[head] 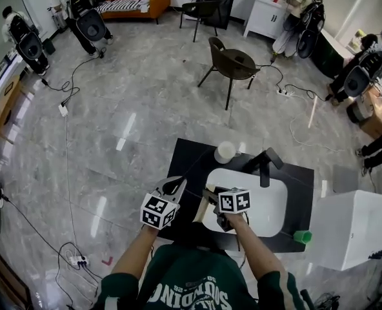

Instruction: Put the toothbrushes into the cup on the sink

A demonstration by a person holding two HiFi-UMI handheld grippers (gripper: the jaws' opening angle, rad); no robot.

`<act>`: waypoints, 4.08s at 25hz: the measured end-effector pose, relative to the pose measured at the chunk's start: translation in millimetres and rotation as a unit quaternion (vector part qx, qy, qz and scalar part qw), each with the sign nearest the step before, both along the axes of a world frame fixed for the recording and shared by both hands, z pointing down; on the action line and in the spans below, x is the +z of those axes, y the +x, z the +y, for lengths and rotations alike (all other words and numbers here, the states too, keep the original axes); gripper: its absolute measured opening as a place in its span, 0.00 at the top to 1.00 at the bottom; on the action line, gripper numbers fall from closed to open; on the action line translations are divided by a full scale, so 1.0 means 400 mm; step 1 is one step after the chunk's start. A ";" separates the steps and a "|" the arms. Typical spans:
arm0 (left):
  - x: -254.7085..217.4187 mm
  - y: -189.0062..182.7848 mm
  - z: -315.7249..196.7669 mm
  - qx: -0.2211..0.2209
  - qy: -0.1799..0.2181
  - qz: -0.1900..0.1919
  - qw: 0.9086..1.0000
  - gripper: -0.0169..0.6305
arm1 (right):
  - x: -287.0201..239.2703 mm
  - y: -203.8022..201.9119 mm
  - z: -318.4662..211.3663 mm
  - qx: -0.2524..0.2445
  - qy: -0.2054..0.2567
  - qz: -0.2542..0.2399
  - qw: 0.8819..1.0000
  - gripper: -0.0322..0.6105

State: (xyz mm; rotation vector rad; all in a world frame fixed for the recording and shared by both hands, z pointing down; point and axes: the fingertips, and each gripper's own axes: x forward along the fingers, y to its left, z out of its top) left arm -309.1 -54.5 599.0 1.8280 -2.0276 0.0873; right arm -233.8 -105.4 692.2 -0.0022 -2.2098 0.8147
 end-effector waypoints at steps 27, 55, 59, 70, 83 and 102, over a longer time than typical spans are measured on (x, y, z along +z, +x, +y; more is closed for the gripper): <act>-0.032 0.034 -0.110 0.040 0.012 -0.004 0.999 0.95 | -0.352 -0.037 -0.260 0.074 0.143 -0.162 0.974 0.73; 0.004 -0.052 -0.094 0.008 -0.001 0.011 1.000 0.95 | -0.469 -0.200 -0.542 0.142 0.265 -0.186 0.936 0.73; 0.009 -0.067 -0.090 0.006 0.000 0.013 1.000 0.95 | -0.410 -0.208 -0.545 0.142 0.266 -0.165 0.939 0.73; 0.018 -0.091 -0.072 -0.003 -0.007 0.016 1.000 0.95 | -0.288 -0.210 -0.540 0.131 0.258 -0.112 0.951 0.73; 0.033 -0.093 -0.054 -0.012 -0.010 0.018 1.000 0.95 | -0.172 -0.189 -0.517 0.111 0.232 -0.046 0.965 0.67; 0.000 -0.059 -0.027 -0.004 -0.003 0.015 1.000 0.95 | -0.248 -0.152 -0.490 0.119 0.279 -0.061 0.951 0.65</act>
